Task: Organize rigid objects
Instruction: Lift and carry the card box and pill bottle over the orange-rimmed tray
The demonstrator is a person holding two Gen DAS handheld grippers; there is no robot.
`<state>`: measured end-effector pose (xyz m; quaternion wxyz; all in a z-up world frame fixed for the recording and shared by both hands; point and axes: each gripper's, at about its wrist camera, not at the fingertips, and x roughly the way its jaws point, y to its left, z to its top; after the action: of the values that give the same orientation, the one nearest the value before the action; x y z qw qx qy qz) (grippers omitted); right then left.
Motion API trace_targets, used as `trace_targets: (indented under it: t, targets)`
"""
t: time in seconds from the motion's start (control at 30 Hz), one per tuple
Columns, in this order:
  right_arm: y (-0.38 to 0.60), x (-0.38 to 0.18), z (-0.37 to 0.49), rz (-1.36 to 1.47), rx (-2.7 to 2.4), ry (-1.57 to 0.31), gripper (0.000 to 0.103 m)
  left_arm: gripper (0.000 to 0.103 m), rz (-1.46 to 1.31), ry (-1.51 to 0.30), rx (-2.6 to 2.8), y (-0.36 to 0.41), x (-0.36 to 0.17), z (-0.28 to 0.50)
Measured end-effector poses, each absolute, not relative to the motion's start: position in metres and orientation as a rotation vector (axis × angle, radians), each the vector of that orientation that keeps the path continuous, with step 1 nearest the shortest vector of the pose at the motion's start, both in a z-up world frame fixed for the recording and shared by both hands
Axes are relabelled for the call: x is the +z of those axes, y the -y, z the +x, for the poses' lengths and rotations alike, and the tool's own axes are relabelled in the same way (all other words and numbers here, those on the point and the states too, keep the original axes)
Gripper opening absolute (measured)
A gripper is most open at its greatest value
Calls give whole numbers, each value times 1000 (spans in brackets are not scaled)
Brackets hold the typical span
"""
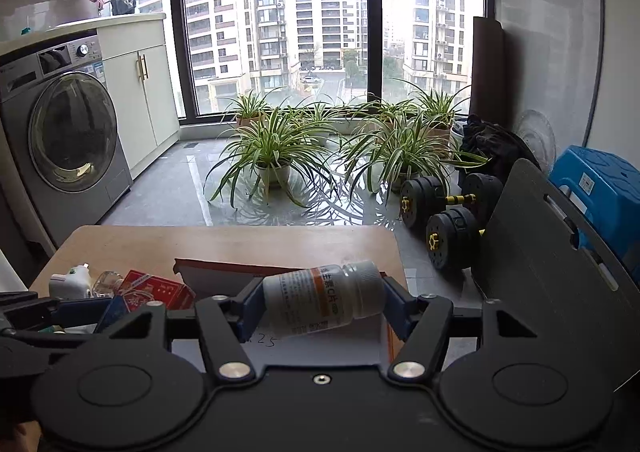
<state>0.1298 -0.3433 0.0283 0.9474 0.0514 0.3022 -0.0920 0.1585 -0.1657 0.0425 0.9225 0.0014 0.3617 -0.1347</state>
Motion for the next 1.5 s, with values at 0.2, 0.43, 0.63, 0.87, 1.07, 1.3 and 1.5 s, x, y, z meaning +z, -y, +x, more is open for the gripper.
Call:
trace_targets:
  t: [0.2, 0.43, 0.63, 0.87, 1.07, 1.3, 1.5]
  targets:
    - [344, 23, 136, 103, -198, -630, 74, 60, 0, -748, -279, 167, 37, 163]
    - [344, 17, 143, 105, -199, -644, 74, 60, 2, -760, -273, 166, 31, 167]
    - [341, 10, 149, 101, -198, -655, 74, 60, 3, -769, -273, 167, 26, 169]
    - [341, 8, 151, 101, -199, -658, 74, 60, 2, -776, -275, 170, 22, 173]
    - [338, 1, 155, 105, -197, -668, 74, 60, 6, -781, -276, 172, 19, 175]
    - [337, -6, 162, 100, -192, -669, 74, 60, 13, -787, -278, 176, 12, 178]
    - [338, -8, 164, 106, -193, -675, 74, 60, 17, -792, -279, 178, 9, 180]
